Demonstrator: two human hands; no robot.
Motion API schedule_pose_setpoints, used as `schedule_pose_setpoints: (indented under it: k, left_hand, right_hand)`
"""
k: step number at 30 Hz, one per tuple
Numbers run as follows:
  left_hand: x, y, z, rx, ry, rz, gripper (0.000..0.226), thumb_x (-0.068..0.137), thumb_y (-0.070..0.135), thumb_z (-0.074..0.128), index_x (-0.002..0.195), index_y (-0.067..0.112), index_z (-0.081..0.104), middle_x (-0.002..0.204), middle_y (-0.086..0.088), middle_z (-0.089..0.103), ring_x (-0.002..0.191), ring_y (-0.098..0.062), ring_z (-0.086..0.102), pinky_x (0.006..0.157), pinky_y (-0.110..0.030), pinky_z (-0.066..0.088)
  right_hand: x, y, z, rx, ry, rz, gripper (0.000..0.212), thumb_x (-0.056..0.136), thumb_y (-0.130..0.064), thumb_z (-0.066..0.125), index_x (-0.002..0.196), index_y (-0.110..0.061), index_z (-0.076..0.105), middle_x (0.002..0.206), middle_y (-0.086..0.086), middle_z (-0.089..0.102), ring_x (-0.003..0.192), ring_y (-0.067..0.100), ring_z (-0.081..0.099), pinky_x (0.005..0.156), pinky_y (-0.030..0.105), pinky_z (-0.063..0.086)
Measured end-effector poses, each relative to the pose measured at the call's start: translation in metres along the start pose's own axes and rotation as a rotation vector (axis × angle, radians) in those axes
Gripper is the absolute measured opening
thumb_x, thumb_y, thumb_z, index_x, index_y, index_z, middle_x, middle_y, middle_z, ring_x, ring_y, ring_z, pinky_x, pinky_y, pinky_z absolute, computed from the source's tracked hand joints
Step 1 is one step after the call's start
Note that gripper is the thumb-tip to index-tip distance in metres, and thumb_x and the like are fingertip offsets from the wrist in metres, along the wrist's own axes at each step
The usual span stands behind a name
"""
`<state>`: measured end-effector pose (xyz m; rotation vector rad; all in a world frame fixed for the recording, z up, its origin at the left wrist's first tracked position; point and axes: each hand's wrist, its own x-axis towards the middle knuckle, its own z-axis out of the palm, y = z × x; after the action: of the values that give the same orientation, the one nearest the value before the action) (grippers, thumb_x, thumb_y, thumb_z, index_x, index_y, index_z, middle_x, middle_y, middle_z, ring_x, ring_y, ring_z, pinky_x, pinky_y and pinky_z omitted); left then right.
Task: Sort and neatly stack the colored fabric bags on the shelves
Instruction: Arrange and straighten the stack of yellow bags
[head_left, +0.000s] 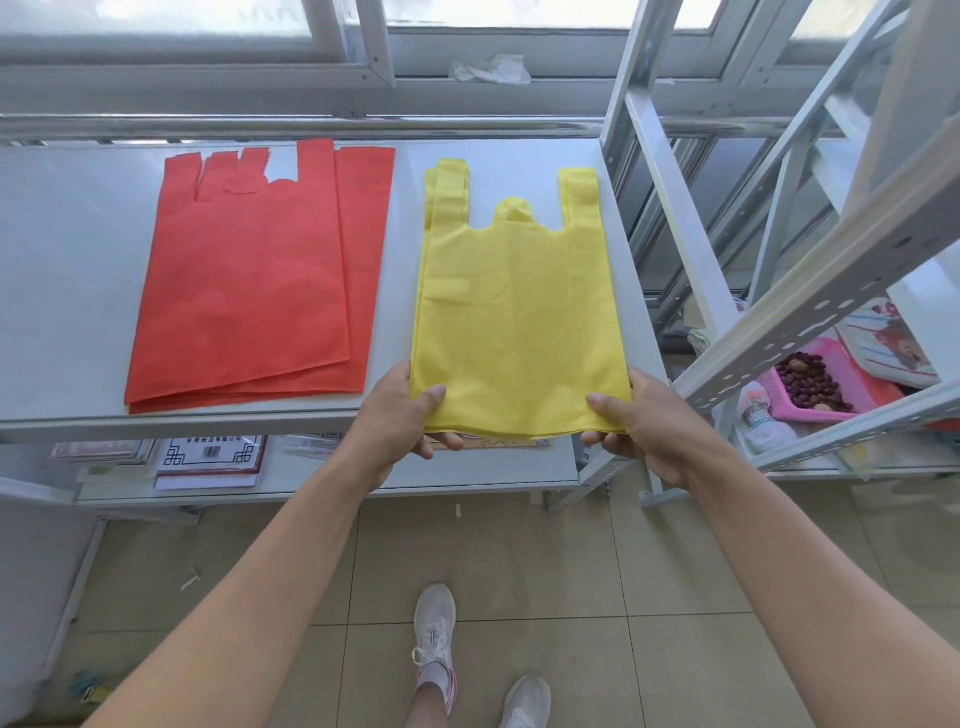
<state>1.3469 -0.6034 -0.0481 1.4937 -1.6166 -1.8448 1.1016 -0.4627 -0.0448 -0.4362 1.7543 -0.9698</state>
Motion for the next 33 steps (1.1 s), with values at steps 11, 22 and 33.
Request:
schedule_pose_setpoints:
  k: [11,22,33]
  left_hand:
    - [-0.002,-0.032,0.019,0.907,0.174,0.944,0.024,0.091,0.024,0.076,0.113,0.018,0.07,0.128,-0.001,0.061,0.123,-0.024,0.056,0.103,-0.042,0.044]
    - [0.011,-0.023,0.085,1.032,-0.009,0.978,0.053,0.086,0.028,0.079,0.137,0.021,0.064,0.144,0.003,0.06,0.13,-0.021,0.054,0.1,-0.039,0.043]
    - [0.018,-0.016,0.076,1.21,-0.092,1.064,0.049,0.087,0.016,0.062,0.135,0.021,0.062,0.145,0.004,0.059,0.127,-0.023,0.055,0.09,-0.042,0.046]
  right_hand:
    - [-0.021,0.015,0.001,-0.101,0.089,-0.161,0.067,0.091,-0.018,0.08,0.142,-0.027,0.038,0.104,0.002,0.077,0.08,0.022,0.079,0.079,0.037,0.061]
    - [-0.024,0.046,0.0,0.25,-0.004,-0.183,0.093,0.08,0.002,0.083,0.146,-0.047,0.039,0.109,0.028,0.073,0.102,0.035,0.071,0.11,0.063,0.046]
    - [-0.026,0.042,0.002,0.409,-0.046,-0.18,0.075,0.094,0.009,0.064,0.15,-0.035,0.04,0.1,0.016,0.077,0.1,0.024,0.074,0.099,0.039,0.056]
